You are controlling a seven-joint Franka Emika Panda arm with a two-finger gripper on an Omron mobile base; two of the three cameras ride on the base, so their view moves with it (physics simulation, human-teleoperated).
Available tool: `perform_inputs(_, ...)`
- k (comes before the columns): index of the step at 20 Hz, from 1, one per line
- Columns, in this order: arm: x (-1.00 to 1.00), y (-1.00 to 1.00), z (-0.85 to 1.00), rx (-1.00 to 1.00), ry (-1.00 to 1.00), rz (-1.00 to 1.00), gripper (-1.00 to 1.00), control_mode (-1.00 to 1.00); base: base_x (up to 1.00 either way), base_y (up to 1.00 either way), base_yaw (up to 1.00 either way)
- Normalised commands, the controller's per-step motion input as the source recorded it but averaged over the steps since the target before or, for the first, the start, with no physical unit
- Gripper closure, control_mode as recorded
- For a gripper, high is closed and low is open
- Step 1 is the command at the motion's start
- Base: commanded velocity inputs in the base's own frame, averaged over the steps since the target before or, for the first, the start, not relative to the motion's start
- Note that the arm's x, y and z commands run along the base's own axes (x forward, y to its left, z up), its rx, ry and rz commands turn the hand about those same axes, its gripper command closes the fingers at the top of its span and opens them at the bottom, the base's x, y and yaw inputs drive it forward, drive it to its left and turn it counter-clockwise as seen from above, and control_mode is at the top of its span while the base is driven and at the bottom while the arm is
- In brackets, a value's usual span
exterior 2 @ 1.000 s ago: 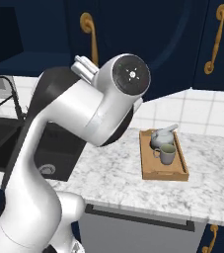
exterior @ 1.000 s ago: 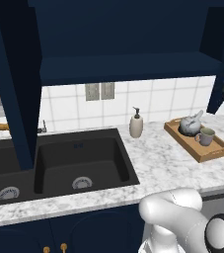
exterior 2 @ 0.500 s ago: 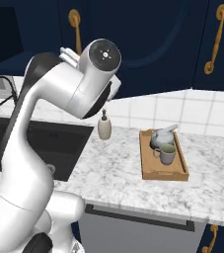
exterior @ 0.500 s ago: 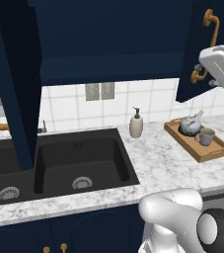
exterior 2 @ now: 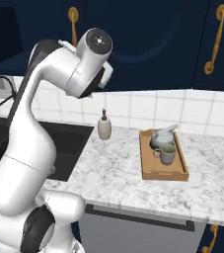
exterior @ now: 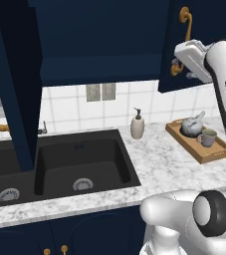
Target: Pick the kettle from the counter and place it on the tray. Then pick the mug from the cabinet and place it on the tray. Then close the cabinet doors.
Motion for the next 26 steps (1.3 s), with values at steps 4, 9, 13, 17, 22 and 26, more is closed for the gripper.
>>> perform_inputs(4, 0.86, 0.10, -0.23, -0.11, 0.00, 0.00, -1.00, -1.00, 0.00, 0.00, 0.00)
perform_inputs(9, 0.92, 0.11, -0.09, -0.11, 0.00, 0.00, -1.00, -1.00, 0.00, 0.00, 0.00)
perform_inputs(13, 0.75, 0.06, -0.18, -0.13, -0.01, 0.00, -1.00, -1.00, 0.00, 0.00, 0.00)
perform_inputs(17, 0.38, 0.00, -0.21, -0.18, -0.04, -0.04, -1.00, -1.00, 0.00, 0.00, 0.00)
perform_inputs(22, 0.24, 0.01, -0.24, -0.16, -0.05, -0.09, -1.00, -1.00, 0.00, 0.00, 0.00)
perform_inputs(26, 0.15, 0.06, -0.26, -0.11, 0.00, -0.10, -1.00, -1.00, 0.00, 0.00, 0.00)
